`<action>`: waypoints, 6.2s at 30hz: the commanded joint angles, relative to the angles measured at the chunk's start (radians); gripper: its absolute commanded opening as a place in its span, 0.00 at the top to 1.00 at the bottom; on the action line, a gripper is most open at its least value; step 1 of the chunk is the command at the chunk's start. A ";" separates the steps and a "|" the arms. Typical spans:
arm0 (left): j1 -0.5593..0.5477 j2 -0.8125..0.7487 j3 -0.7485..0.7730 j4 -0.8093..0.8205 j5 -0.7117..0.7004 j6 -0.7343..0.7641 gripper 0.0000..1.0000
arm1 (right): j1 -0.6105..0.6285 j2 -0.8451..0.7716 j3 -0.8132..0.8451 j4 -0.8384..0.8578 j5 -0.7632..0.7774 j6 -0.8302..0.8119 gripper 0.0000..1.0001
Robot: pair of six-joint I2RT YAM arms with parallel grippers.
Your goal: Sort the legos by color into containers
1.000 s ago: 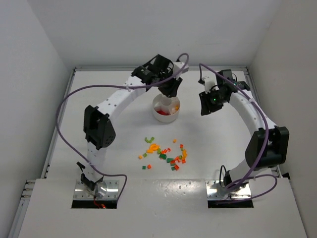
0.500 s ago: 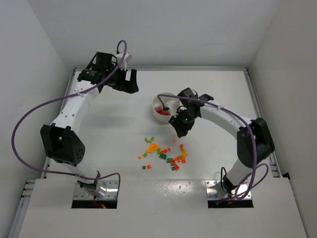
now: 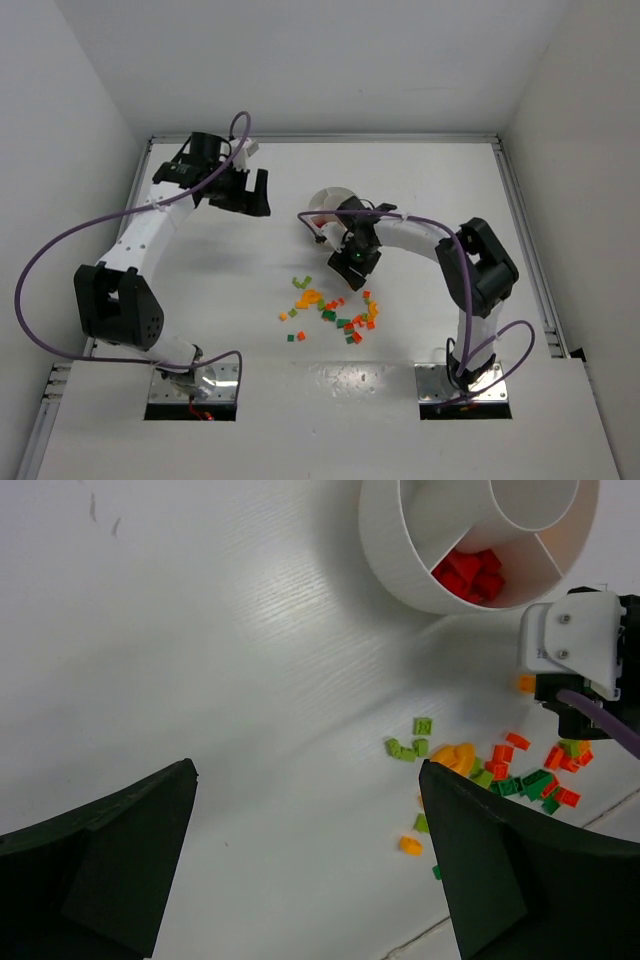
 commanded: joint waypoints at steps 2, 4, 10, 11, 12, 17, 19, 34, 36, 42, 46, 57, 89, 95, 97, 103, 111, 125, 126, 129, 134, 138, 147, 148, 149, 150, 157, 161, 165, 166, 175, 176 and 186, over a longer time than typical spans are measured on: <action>0.015 -0.060 -0.002 0.019 -0.002 0.033 0.00 | 0.028 0.010 0.048 0.035 0.024 0.015 0.42; 0.024 -0.060 -0.002 0.019 -0.013 0.042 0.00 | 0.038 0.019 0.048 0.035 0.035 0.015 0.42; 0.033 -0.027 -0.002 0.019 -0.013 0.042 0.00 | 0.059 0.029 0.048 0.046 0.064 0.035 0.51; 0.033 -0.027 -0.002 0.019 -0.013 0.042 0.00 | 0.059 0.039 0.048 0.046 0.064 0.035 0.54; 0.033 -0.027 -0.002 0.019 -0.013 0.042 0.00 | 0.059 0.039 0.048 0.046 0.064 0.035 0.56; 0.033 -0.027 -0.002 0.042 -0.048 0.051 0.00 | 0.068 0.048 0.048 0.046 0.095 0.035 0.71; 0.033 -0.027 -0.011 0.042 -0.048 0.051 0.00 | 0.068 0.039 0.048 0.046 0.104 0.035 0.85; 0.033 0.014 -0.025 0.110 -0.080 -0.047 0.00 | -0.028 -0.171 0.325 -0.187 0.115 0.010 1.00; 0.033 0.029 -0.025 0.110 -0.068 -0.034 0.00 | -0.060 -0.146 0.372 -0.218 0.093 0.023 1.00; 0.024 0.029 -0.016 0.110 -0.068 -0.004 0.00 | -0.117 -0.071 0.445 -0.194 0.079 0.046 1.00; 0.024 0.029 -0.016 0.110 -0.057 -0.004 0.00 | -0.149 -0.012 0.508 -0.203 0.070 0.046 0.97; 0.024 0.049 -0.016 0.100 -0.070 0.005 0.00 | -0.150 0.076 0.599 -0.221 0.061 0.046 0.85; -0.201 -0.198 -0.417 -0.008 0.067 0.492 0.25 | -0.195 -0.013 0.495 -0.221 0.113 0.058 0.47; -0.417 -0.187 -0.468 0.016 -0.084 0.435 0.39 | -0.251 -0.062 0.404 -0.233 0.093 0.076 0.37; -0.460 -0.144 -0.458 0.016 -0.117 0.408 0.44 | -0.265 -0.074 0.393 -0.233 0.070 0.076 0.36; -0.614 -0.018 -0.416 -0.005 -0.162 0.359 0.48 | -0.297 -0.083 0.382 -0.253 0.049 0.066 0.30; -0.690 0.062 -0.384 -0.038 -0.234 0.264 0.47 | -0.306 -0.105 0.364 -0.253 0.049 0.066 0.30; -0.703 0.148 -0.384 -0.025 -0.324 0.204 0.46 | -0.306 -0.096 0.373 -0.253 0.049 0.056 0.31; -0.703 0.148 -0.384 -0.025 -0.324 0.204 0.48 | -0.306 -0.096 0.373 -0.253 0.049 0.056 0.31; -0.714 0.148 -0.384 -0.016 -0.304 0.204 0.53 | -0.306 -0.096 0.382 -0.253 0.049 0.056 0.31; -0.724 0.157 -0.384 -0.016 -0.292 0.213 0.61 | -0.306 -0.087 0.382 -0.253 0.049 0.056 0.34; -0.724 0.166 -0.384 -0.016 -0.271 0.223 0.65 | -0.306 -0.087 0.382 -0.244 0.049 0.056 0.34; -0.724 0.184 -0.393 -0.007 -0.290 0.232 0.75 | -0.306 -0.087 0.382 -0.244 0.067 0.056 0.36; -0.724 0.184 -0.393 -0.007 -0.291 0.232 0.76 | -0.306 -0.087 0.382 -0.244 0.067 0.056 0.36; -0.724 0.184 -0.384 -0.007 -0.291 0.232 0.77 | -0.306 -0.087 0.382 -0.235 0.078 0.056 0.36; -0.724 0.184 -0.370 -0.007 -0.291 0.232 0.78 | -0.306 -0.087 0.393 -0.235 0.078 0.056 0.36; -0.714 0.121 -0.140 -0.018 -0.291 0.232 0.84 | -0.306 -0.087 0.402 -0.235 0.098 0.056 0.36; -0.692 0.178 0.123 -0.018 -0.300 0.177 0.86 | -0.306 -0.096 0.402 -0.226 0.118 0.056 0.36; -0.663 0.256 0.309 -0.018 -0.300 0.119 0.86 | -0.306 -0.105 0.402 -0.217 0.139 0.056 0.36; -0.663 0.302 0.337 -0.018 -0.310 0.108 0.86 | -0.306 -0.105 0.402 -0.217 0.148 0.056 0.36; -0.634 0.508 0.566 -0.048 -0.356 0.029 0.88 | -0.324 -0.125 0.393 -0.198 0.205 0.066 0.36; -0.634 0.508 0.581 -0.048 -0.369 0.029 0.88 | -0.324 -0.125 0.384 -0.198 0.216 0.075 0.36; -0.603 0.577 0.645 -0.048 -0.349 0.020 0.88 | -0.455 -0.116 0.395 -0.166 0.274 0.170 0.35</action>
